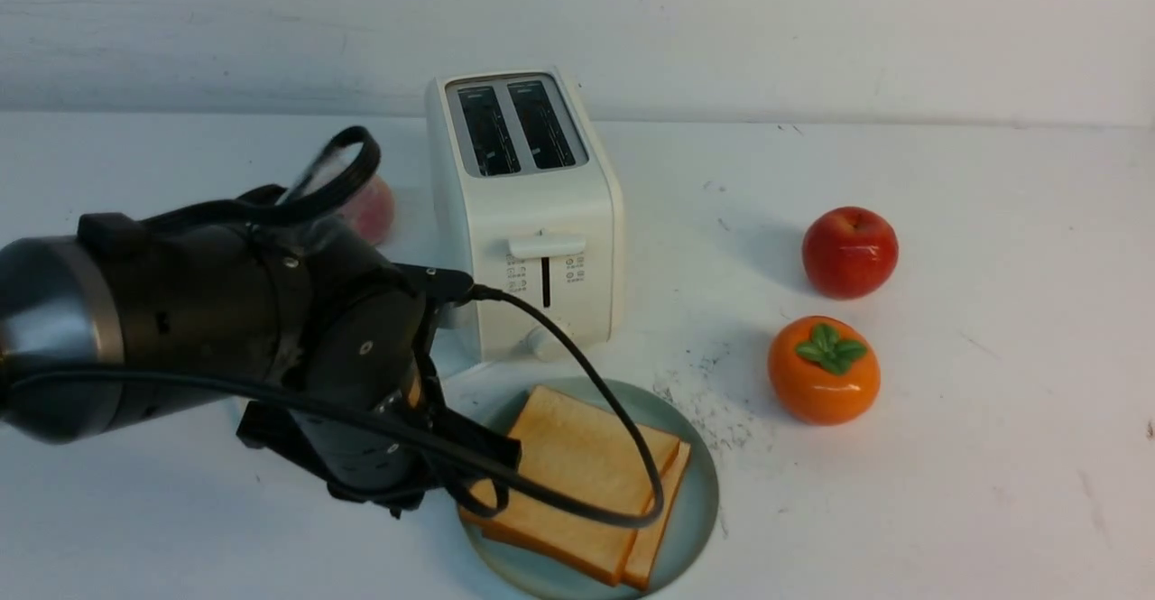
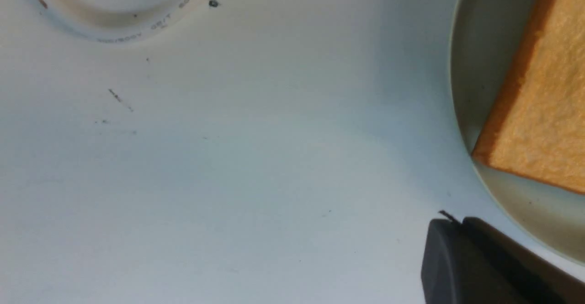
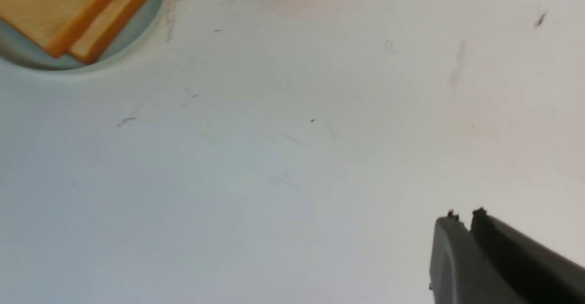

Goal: Take toasted bread from bread machine on white table place on plate.
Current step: 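Place the slice of bread on the plate with the left gripper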

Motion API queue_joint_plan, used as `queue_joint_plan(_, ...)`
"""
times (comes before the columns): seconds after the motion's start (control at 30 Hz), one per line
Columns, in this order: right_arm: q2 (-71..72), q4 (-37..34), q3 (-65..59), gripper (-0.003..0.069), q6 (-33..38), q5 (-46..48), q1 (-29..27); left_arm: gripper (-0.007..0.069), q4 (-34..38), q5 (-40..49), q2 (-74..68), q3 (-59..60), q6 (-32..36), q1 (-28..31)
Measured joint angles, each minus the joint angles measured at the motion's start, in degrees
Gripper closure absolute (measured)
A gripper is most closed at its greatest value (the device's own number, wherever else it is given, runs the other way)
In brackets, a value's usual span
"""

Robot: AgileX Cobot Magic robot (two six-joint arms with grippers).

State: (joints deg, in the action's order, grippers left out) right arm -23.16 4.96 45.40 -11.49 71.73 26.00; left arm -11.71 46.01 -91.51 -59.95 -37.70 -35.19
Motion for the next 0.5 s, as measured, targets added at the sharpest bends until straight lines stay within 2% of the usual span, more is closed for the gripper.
queue_joint_plan(0.1,3.6,-4.1,-1.1,0.0614,0.1,-2.2,0.0,0.0638,0.0,-0.3,0.0,0.0,0.0,0.0)
queue_joint_plan(0.17,7.8,-7.7,-5.1,0.0649,1.3,-10.6,0.0,0.0638,0.0,-0.8,0.0,0.0,0.0,0.0)
queue_joint_plan(0.23,9.5,-8.2,-9.1,0.0671,2.4,-17.4,0.0,0.0638,0.0,-1.2,0.0,0.0,0.0,0.0)
queue_joint_plan(0.27,9.9,-7.9,-12.0,0.0677,2.8,-23.9,0.0,0.0638,-0.1,-1.4,0.0,0.0,0.0,0.0)
queue_joint_plan(0.37,9.9,-7.1,-16.6,0.0678,2.8,-32.0,0.0,0.0638,-0.1,-1.6,0.0,0.0,0.0,0.0)
queue_joint_plan(0.5,9.9,-6.6,-23.6,0.0678,2.8,-49.3,0.0,0.0638,-0.1,-1.7,0.0,0.0,0.0,0.0)
